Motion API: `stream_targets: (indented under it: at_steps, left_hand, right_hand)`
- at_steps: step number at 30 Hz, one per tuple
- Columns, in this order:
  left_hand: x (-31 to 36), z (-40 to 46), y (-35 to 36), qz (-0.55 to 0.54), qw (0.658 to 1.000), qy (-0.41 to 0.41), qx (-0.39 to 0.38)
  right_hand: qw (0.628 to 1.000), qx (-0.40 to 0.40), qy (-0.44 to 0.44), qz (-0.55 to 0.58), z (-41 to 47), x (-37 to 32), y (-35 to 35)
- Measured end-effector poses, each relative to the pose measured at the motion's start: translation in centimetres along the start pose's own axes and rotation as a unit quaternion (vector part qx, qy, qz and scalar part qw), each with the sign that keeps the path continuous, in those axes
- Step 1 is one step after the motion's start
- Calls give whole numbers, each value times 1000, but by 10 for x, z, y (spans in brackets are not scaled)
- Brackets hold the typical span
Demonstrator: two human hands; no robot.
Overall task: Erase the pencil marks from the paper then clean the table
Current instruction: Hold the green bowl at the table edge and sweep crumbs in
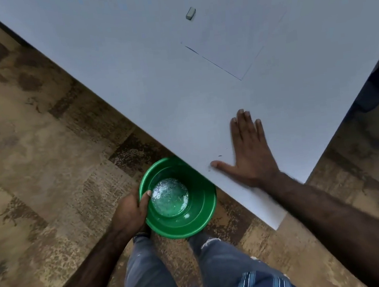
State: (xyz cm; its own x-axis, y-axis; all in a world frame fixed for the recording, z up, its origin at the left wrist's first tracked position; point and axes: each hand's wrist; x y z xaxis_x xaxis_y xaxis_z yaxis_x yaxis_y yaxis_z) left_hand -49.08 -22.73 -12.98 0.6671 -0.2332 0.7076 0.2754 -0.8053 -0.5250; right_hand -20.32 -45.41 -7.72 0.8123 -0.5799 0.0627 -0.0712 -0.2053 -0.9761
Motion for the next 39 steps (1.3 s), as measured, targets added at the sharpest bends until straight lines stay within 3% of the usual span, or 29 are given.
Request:
stream_targets:
  at_steps: [9, 15, 18, 23, 27, 29, 34, 39]
  left_hand:
    - [-3, 0, 0, 3, 1000, -12, 2]
    - [-6, 5, -1, -3, 1000, -11, 6]
    - [-3, 6, -2, 6, 1000, -13, 4]
    - [3, 8, -5, -9, 1000, -4, -1]
    - [8, 7, -5, -12, 1000, 9, 3]
    - [9, 7, -6, -10, 1000, 13, 4]
    - [12, 5, -6, -6, 1000, 26, -2]
    - [10, 5, -5, -12, 999, 40, 3]
  right_hand:
    - [983, -45, -177, 8, -61, -115, -3]
    - [958, -28, -277, 72, -67, -120, 1]
    - [962, 40, -224, 151, -52, -90, -7]
    - [982, 143, -49, 113, -20, -25, 0]
    - [992, 47, 102, 57, -3, 15, 3]
    - [993, 1, 113, 42, -3, 10, 4]
    - [999, -4, -44, 4, -28, -60, 1]
    - [975, -14, -217, -32, -57, -118, 0]
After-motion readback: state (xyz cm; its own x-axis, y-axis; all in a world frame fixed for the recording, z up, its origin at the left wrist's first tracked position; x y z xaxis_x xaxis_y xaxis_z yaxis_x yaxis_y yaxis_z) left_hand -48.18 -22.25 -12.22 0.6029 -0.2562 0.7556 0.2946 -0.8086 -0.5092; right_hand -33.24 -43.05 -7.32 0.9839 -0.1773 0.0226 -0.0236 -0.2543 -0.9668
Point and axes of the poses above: each hand's wrist, its own z-axis towards the middle knuckle, its own y-axis out of the palm, x = y × z, and after that the axes turned 12 degrees about -z, right-handed
